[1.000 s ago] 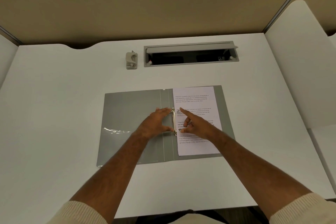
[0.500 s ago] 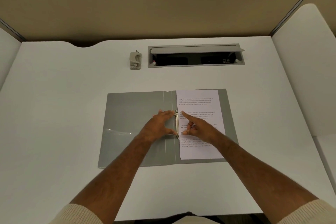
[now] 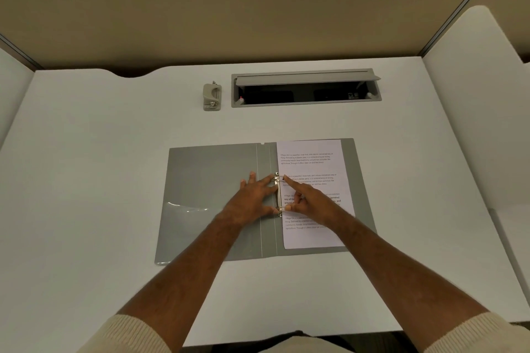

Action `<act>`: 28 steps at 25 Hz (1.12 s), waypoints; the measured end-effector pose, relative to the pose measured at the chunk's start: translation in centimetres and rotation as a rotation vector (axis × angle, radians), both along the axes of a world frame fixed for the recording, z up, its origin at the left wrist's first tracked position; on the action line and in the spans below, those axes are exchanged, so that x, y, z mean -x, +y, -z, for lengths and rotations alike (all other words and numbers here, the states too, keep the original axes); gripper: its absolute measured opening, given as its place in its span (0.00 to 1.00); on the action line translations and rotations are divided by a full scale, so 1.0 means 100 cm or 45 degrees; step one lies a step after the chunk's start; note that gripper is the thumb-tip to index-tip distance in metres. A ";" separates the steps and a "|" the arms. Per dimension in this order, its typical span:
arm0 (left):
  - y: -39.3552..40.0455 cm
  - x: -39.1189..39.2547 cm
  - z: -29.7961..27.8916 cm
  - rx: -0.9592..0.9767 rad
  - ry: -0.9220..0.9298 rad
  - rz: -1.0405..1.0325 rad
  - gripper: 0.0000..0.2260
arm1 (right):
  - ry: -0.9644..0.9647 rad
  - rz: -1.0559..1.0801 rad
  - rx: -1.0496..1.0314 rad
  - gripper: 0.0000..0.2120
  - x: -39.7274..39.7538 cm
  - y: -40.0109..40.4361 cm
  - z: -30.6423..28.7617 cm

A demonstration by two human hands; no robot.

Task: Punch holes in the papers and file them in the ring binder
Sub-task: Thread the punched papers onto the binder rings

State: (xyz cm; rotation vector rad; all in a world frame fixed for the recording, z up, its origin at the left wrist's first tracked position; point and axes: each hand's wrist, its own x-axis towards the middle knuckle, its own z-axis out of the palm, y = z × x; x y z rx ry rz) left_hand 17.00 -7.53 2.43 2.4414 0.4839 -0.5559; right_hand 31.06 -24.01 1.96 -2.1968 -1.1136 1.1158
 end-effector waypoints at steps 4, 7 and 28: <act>0.001 0.005 -0.003 -0.049 0.040 0.034 0.35 | 0.036 0.067 -0.078 0.40 0.010 -0.017 0.004; -0.010 0.011 -0.008 -0.092 0.040 -0.022 0.33 | -0.007 0.099 -0.084 0.38 0.018 -0.038 0.011; -0.099 0.037 0.006 0.357 -0.218 -0.588 0.38 | -0.180 0.985 0.167 0.25 0.028 -0.121 -0.002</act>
